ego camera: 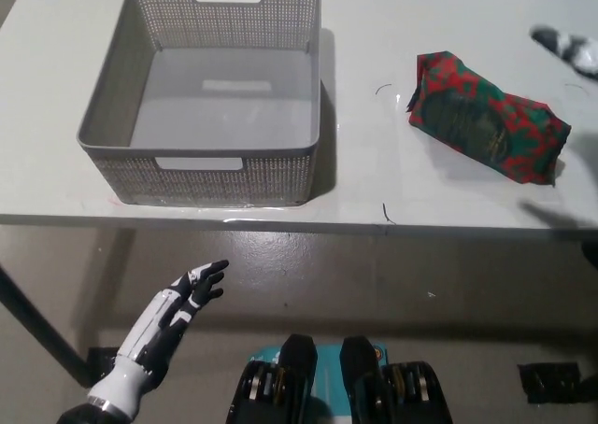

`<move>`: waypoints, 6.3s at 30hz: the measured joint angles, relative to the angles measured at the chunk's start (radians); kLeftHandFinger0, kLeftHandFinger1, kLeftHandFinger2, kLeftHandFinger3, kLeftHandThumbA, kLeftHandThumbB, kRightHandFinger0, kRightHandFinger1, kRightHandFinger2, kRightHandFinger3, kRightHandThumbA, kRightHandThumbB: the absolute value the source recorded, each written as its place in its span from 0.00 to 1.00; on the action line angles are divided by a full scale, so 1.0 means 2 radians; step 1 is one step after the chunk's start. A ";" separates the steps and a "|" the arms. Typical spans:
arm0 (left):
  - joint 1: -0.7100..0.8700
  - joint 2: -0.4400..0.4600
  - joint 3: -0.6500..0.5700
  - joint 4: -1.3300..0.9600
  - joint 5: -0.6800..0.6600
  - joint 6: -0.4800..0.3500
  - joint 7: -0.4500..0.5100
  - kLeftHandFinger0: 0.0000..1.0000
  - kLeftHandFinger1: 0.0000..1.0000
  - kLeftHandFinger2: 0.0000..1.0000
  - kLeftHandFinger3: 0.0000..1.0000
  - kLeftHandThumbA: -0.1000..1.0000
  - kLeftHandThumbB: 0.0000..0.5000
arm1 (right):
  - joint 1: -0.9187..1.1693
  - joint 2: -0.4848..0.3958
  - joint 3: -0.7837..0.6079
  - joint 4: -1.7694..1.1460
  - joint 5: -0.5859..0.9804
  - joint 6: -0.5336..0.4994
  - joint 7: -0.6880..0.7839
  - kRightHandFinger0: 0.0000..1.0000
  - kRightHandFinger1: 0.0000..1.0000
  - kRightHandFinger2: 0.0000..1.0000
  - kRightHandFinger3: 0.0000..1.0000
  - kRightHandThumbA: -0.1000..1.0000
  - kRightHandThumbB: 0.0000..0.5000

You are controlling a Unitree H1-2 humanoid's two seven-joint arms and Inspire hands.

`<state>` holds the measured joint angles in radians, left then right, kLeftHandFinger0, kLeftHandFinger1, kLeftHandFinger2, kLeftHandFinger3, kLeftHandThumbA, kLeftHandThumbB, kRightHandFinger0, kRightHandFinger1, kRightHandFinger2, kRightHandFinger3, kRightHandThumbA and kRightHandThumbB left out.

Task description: Use the right hand to pick up a bag of coffee beans on the right hand side and place it into a container on the left hand side

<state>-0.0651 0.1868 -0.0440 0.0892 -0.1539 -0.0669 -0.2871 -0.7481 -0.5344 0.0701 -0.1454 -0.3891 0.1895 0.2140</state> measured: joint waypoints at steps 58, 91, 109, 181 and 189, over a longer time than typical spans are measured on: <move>0.025 0.002 -0.007 -0.002 -0.001 -0.033 -0.015 1.00 1.00 1.00 1.00 0.85 1.00 | -0.275 0.034 0.232 0.576 -0.063 0.032 0.281 1.00 1.00 1.00 1.00 0.91 1.00; 0.015 0.004 -0.001 -0.006 -0.002 -0.037 -0.015 1.00 1.00 1.00 1.00 0.85 1.00 | -0.184 0.070 0.167 0.633 -0.045 -0.065 0.143 0.04 0.38 0.75 0.66 0.00 0.33; 0.029 0.004 -0.001 -0.006 -0.001 -0.036 -0.015 1.00 1.00 1.00 1.00 0.84 1.00 | -0.129 0.081 0.120 0.626 -0.051 -0.138 -0.076 0.07 0.56 0.93 0.92 0.00 0.28; 0.039 0.005 -0.019 -0.015 0.030 -0.033 -0.015 1.00 1.00 1.00 1.00 0.86 1.00 | -0.267 0.239 0.195 0.427 -0.069 0.039 0.013 1.00 1.00 1.00 1.00 0.97 0.80; 0.050 0.005 -0.020 -0.015 0.031 -0.030 -0.015 1.00 1.00 1.00 1.00 0.84 1.00 | -0.213 0.188 0.161 0.274 -0.062 0.061 0.038 1.00 1.00 1.00 1.00 1.00 0.70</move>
<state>0.0351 0.1974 -0.0846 0.0592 -0.0925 -0.1271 -0.3170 -1.1751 -0.1588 0.3928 0.4031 -0.5121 0.3106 0.2901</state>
